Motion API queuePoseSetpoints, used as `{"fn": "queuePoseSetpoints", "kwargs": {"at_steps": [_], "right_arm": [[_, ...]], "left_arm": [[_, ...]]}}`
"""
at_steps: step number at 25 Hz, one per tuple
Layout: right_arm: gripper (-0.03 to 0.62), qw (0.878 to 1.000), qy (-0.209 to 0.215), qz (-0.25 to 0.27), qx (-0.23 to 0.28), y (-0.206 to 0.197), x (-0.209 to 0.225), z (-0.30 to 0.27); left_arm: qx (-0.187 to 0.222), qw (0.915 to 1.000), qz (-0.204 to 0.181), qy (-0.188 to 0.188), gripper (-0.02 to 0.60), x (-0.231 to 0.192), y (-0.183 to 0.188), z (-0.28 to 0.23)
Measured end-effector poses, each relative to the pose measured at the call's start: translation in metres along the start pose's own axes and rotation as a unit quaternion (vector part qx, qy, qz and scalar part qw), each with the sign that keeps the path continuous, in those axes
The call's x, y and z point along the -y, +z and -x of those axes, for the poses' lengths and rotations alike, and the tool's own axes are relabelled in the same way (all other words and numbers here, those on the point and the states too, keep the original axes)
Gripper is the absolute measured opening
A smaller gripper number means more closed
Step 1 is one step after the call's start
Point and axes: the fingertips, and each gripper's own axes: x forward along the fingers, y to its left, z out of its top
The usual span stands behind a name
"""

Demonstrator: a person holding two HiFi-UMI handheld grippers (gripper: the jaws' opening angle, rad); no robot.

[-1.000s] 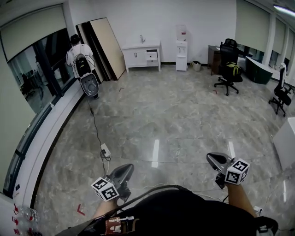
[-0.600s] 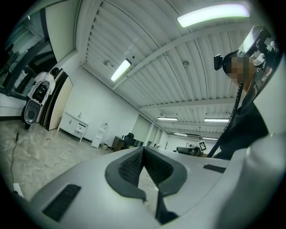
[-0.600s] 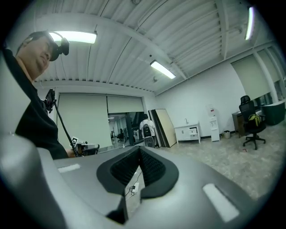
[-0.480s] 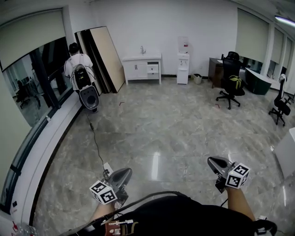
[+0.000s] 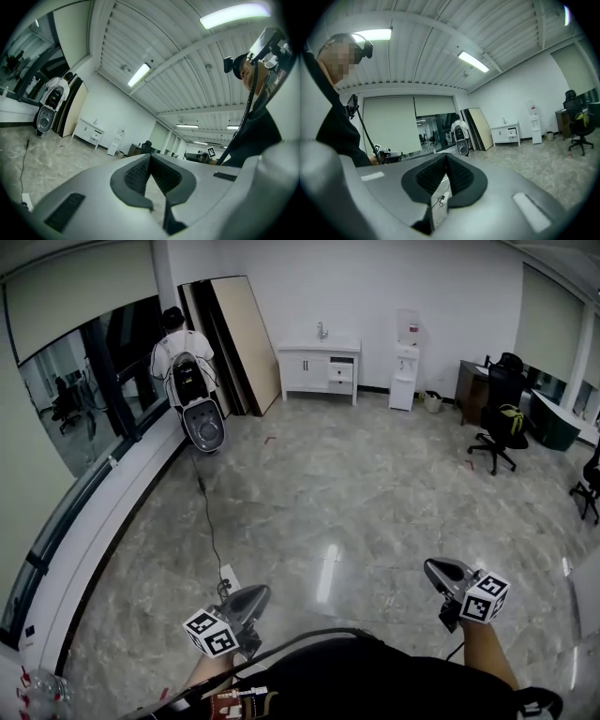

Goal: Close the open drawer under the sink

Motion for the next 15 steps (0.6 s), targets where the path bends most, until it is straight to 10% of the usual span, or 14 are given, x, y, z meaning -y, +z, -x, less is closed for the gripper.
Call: {"fn": "queuePoseSetpoints", "kwargs": {"at_steps": [15], "right_arm": [[0.002,0.995,0.103,-0.002,0.006,0.088,0.222,-0.101]], "left_arm": [[0.081,0.9898,-0.019,0.116,0.0,-0.05,0.061,-0.168]]}}
